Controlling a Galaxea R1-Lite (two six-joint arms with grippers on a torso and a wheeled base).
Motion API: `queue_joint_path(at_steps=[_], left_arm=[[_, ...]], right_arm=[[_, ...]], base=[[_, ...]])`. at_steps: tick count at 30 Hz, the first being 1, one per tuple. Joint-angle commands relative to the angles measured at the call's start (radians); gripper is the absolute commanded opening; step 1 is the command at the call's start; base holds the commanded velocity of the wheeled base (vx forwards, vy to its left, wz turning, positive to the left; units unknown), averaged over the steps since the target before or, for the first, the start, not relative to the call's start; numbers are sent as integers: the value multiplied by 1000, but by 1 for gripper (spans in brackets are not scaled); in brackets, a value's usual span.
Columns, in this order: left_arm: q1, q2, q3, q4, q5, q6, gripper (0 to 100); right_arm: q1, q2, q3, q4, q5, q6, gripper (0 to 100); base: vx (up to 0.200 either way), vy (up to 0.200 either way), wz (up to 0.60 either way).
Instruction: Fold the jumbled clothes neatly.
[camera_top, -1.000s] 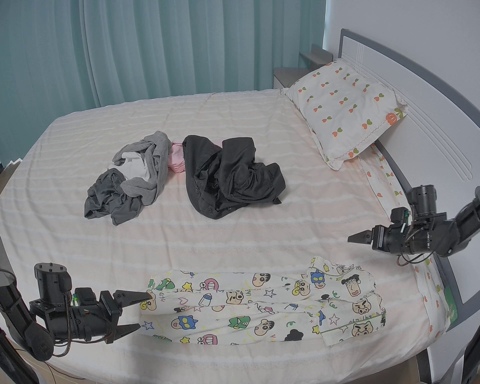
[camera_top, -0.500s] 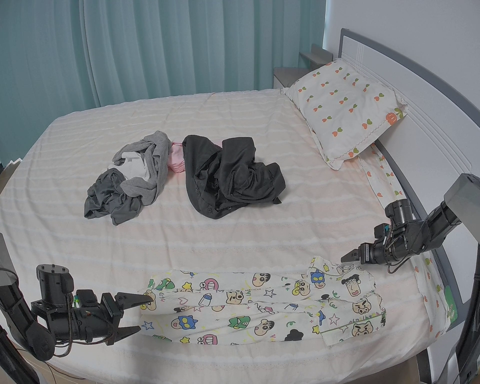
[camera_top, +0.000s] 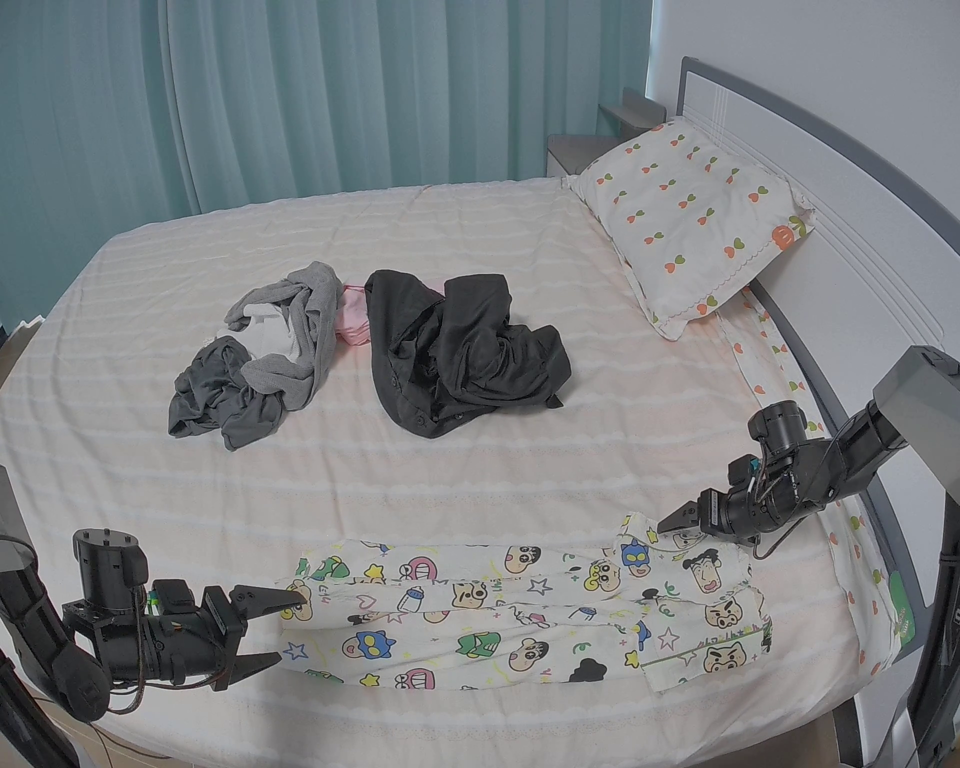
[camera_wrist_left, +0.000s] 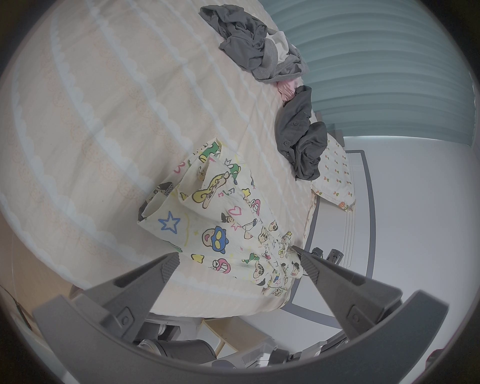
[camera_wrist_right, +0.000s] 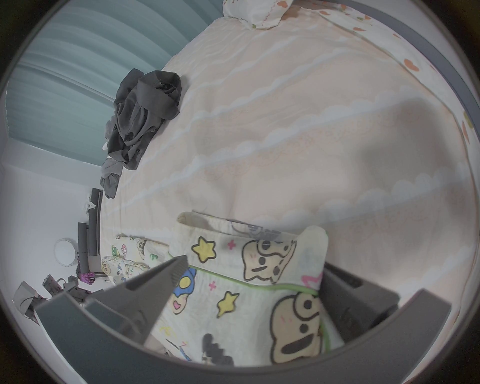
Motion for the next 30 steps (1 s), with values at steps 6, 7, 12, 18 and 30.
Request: queue_joint_path(at_steps=[6,7,12,18,30], left_arm=[[0,1,10,-1,0,0,100],[0,1,10,-1,0,0,100],[0,1,10,-1,0,0,100],[0,1,10,-1,0,0,100],[0,1,10,-1,1,0,100]], right_arm=[[10,-21,4,1,27,57,0],[8,-27,9,1,39,60,0],[2,-72,33,1,104,63,0],[2,-105,61,-16,110,59,0],[-1,-300,256,-182,237,50,0]], base=[[0,0,0],[0,0,0],[0,0,0],[0,0,0],[0,0,0]])
